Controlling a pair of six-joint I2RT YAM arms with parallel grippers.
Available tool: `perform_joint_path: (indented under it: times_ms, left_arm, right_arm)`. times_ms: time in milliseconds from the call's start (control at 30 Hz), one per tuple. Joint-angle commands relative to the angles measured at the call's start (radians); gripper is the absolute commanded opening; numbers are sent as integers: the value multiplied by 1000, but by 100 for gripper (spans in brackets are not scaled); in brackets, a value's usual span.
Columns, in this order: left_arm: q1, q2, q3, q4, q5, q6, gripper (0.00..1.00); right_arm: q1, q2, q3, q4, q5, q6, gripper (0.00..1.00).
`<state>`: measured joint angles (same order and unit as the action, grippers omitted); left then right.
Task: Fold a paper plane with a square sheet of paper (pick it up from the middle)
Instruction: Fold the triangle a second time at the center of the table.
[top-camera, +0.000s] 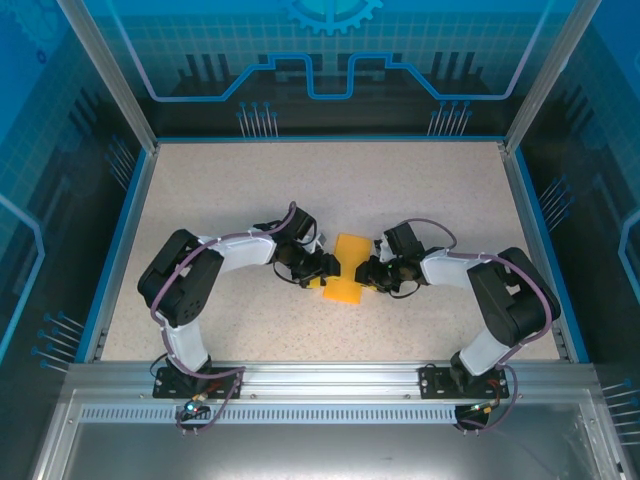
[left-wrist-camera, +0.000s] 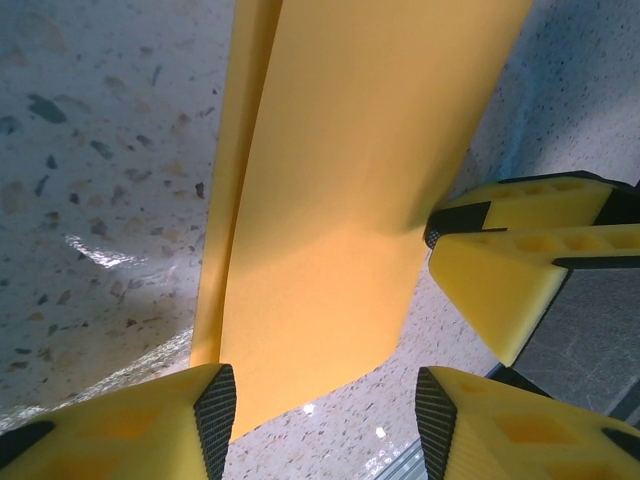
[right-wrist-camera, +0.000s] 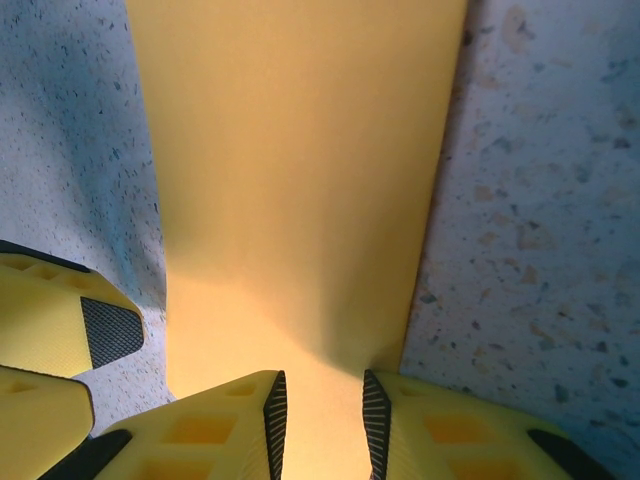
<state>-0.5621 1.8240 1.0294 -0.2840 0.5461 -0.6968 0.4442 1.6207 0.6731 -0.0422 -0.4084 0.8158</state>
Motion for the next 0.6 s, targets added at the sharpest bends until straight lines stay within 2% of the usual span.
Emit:
perform_joint_path:
  times_ms: [0, 567]
  left_arm:
    - [-10, 1, -16, -30, -2, 29, 55]
    - [-17, 32, -7, -46, -15, 44, 56]
  right_arm:
    - [-14, 25, -26, -25, 16, -2, 30]
    - [-13, 30, -26, -22, 13, -4, 30]
